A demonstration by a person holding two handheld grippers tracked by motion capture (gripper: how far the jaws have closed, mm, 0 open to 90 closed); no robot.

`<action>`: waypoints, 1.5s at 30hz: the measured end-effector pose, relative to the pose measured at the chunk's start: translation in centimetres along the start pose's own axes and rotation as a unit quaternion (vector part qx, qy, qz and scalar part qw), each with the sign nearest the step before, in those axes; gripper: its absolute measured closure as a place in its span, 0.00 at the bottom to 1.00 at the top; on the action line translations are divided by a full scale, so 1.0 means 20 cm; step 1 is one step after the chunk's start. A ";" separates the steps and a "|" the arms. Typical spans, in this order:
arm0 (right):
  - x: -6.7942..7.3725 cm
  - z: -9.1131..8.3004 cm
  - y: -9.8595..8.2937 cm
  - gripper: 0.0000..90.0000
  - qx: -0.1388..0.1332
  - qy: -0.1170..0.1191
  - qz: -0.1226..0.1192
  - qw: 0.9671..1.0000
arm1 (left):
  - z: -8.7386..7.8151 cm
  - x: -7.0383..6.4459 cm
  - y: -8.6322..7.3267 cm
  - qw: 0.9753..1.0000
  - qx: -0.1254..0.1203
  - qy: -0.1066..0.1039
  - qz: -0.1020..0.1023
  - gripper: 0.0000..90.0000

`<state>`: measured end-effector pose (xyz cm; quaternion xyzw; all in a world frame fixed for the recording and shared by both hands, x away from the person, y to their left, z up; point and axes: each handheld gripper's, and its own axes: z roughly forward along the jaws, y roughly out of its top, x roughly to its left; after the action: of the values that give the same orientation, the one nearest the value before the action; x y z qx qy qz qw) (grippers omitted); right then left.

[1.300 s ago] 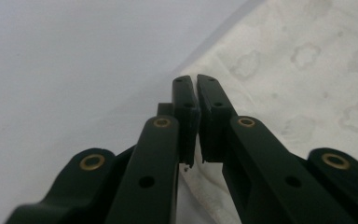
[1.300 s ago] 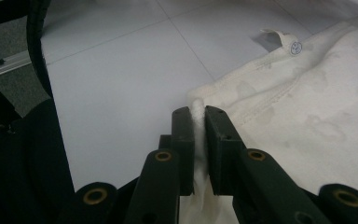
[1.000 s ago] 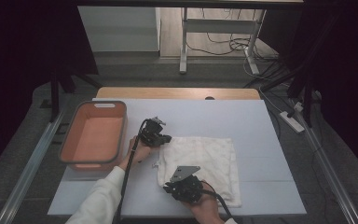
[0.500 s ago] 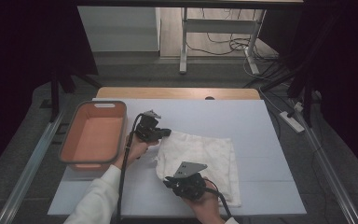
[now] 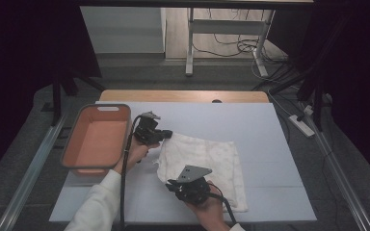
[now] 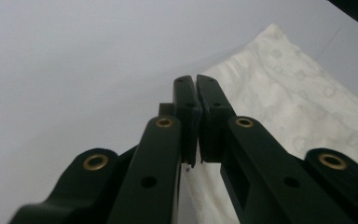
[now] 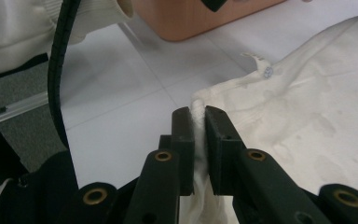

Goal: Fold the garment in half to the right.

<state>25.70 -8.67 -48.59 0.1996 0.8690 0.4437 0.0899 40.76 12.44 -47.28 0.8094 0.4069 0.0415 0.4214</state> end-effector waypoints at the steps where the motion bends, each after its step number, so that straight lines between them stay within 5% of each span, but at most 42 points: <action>1: 0.00 0.00 0.01 0.92 -0.003 -0.001 0.000 1.000 | -0.01 0.00 0.00 1.000 -0.001 0.001 0.000 0.96; 23: 0.01 0.02 0.09 0.92 -0.019 0.005 -0.007 1.000 | -0.07 0.04 0.00 1.000 -0.019 0.004 -0.011 0.96; 28: 0.02 0.02 0.13 0.92 -0.031 0.010 -0.010 0.999 | -0.13 0.04 0.02 0.999 -0.039 0.004 -0.013 0.96; 35: 0.01 0.03 0.12 0.92 -0.028 0.007 -0.011 1.000 | -0.12 0.05 0.01 0.999 -0.032 0.003 -0.017 0.96; 45: 0.05 0.01 0.18 0.92 -0.052 0.007 -0.025 0.998 | -0.24 0.04 0.02 0.998 -0.067 0.001 -0.018 0.96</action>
<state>25.89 -6.28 -45.75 0.1697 0.8502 0.4871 0.1052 39.59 15.96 -44.11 0.7718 0.4179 0.0619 0.4753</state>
